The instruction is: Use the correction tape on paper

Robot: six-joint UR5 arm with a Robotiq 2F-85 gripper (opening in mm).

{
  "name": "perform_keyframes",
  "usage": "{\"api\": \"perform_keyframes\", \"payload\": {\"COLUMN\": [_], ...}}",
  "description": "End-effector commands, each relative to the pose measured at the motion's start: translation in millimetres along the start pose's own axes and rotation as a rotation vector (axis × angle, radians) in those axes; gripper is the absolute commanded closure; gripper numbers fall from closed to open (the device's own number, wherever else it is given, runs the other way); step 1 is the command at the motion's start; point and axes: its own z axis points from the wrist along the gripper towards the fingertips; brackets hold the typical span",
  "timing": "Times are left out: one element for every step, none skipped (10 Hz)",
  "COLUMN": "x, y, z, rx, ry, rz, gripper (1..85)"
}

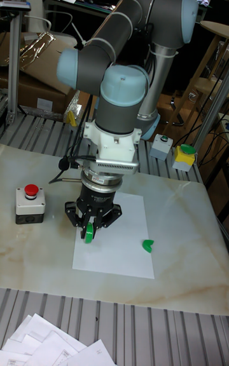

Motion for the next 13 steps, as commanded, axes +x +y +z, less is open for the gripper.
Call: {"api": "perform_keyframes", "payload": {"x": [16.1,15.7,14.5,15.0,17.5,18.7,20.3,21.0,21.0,21.1,20.7,20.5,21.0], "y": [2.0,1.2,1.1,0.1,0.1,-0.7,0.6,1.4,1.9,2.5,3.6,4.6,4.1], "z": [-12.6,-11.3,-8.1,-4.7,-1.8,0.1,2.8,8.1,15.9,21.4,25.1,28.5,31.8], "rx": [-0.013,-0.015,-0.019,-0.021,-0.020,-0.015,-0.019,-0.018,-0.017,-0.016,-0.014,-0.014,-0.013], "ry": [0.028,0.016,-0.004,-0.018,-0.023,-0.025,-0.031,-0.051,-0.074,-0.087,-0.098,-0.107,-0.115], "rz": [0.010,0.008,0.005,0.000,0.001,0.001,0.006,0.004,0.003,0.005,0.005,0.007,0.005], "gripper": [84.0,84.0,84.0,84.0,84.0,84.0,84.0,84.0,84.0,84.0,84.0,84.0,84.0]}}
